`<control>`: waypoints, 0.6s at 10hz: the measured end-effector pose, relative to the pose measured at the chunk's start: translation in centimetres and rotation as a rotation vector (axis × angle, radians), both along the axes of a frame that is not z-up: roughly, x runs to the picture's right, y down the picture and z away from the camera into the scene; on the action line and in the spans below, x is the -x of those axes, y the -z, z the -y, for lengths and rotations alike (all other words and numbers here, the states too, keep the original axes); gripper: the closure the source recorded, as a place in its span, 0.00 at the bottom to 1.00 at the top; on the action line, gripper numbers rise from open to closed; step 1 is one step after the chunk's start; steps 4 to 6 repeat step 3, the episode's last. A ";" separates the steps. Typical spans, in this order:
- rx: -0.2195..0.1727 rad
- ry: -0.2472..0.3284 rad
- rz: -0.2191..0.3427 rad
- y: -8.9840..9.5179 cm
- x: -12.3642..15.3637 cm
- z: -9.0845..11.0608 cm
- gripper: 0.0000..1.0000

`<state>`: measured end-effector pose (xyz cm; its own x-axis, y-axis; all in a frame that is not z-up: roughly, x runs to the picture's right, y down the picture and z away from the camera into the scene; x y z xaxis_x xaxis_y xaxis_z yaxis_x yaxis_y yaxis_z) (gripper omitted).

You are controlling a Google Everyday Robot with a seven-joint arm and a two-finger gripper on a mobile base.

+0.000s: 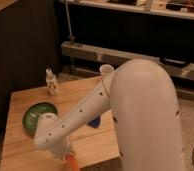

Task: Drag the pepper across the table

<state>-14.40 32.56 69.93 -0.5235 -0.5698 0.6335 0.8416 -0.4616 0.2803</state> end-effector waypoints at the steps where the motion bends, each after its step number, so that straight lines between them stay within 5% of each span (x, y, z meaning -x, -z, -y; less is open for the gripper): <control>1: 0.003 -0.004 0.001 0.3 0.1 -0.1 0.73; 6: 0.005 -0.019 0.012 0.9 0.7 -0.1 0.69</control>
